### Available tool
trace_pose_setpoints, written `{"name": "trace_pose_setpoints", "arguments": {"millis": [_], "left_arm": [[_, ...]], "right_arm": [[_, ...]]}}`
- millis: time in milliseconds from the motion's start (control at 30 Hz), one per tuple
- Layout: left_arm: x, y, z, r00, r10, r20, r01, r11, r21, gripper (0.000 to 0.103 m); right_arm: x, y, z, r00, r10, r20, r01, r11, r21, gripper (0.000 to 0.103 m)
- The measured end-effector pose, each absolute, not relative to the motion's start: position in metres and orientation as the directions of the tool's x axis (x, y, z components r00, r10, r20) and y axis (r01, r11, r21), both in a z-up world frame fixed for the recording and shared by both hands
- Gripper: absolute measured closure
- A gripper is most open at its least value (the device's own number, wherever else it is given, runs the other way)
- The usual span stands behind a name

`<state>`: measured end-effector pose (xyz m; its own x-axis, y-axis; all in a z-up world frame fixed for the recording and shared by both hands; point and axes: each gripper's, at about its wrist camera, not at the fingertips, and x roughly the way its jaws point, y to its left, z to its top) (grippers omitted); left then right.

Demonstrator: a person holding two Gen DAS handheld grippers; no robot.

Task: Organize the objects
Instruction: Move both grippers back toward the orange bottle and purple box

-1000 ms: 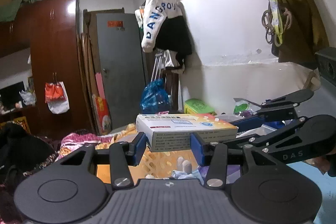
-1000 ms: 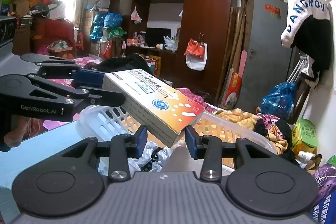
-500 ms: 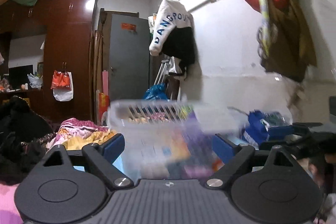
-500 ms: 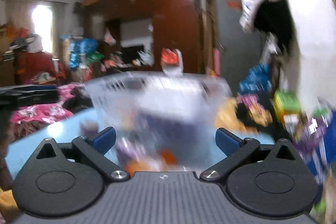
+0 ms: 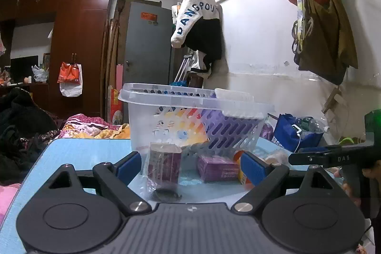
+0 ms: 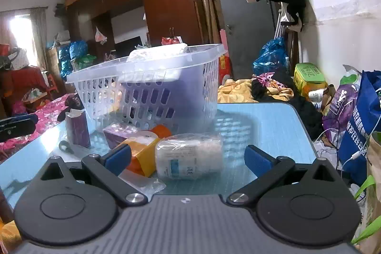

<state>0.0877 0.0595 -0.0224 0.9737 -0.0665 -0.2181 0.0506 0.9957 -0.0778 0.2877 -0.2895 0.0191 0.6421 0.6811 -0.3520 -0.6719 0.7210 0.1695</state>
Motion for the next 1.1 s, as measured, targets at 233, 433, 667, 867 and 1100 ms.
{"name": "trace_pose_setpoints", "arguments": {"millis": [233, 433, 667, 867, 1100], "left_arm": [[0.093, 0.062, -0.028, 0.974, -0.033, -0.225, 0.018, 0.997, -0.068, 0.01], [0.096, 0.072, -0.029, 0.971, -0.033, -0.239, 0.009, 0.995, -0.1, 0.01], [0.102, 0.068, -0.03, 0.962, -0.014, -0.271, -0.007, 0.997, -0.074, 0.01], [0.102, 0.067, -0.03, 0.96, -0.005, -0.281, -0.013, 0.998, -0.063, 0.01], [0.102, 0.046, -0.027, 0.963, -0.027, -0.269, 0.017, 0.999, -0.041, 0.01]], "right_arm": [[0.287, -0.289, 0.018, 0.662, 0.663, -0.349, -0.655, 0.738, 0.161, 0.0], [0.289, -0.287, 0.018, 0.648, 0.668, -0.366, -0.662, 0.731, 0.162, 0.0], [0.289, -0.287, 0.018, 0.645, 0.666, -0.374, -0.662, 0.732, 0.16, 0.0], [0.289, -0.287, 0.018, 0.646, 0.665, -0.374, -0.662, 0.733, 0.159, 0.0], [0.288, -0.286, 0.017, 0.648, 0.663, -0.376, -0.659, 0.735, 0.16, 0.0]]}}
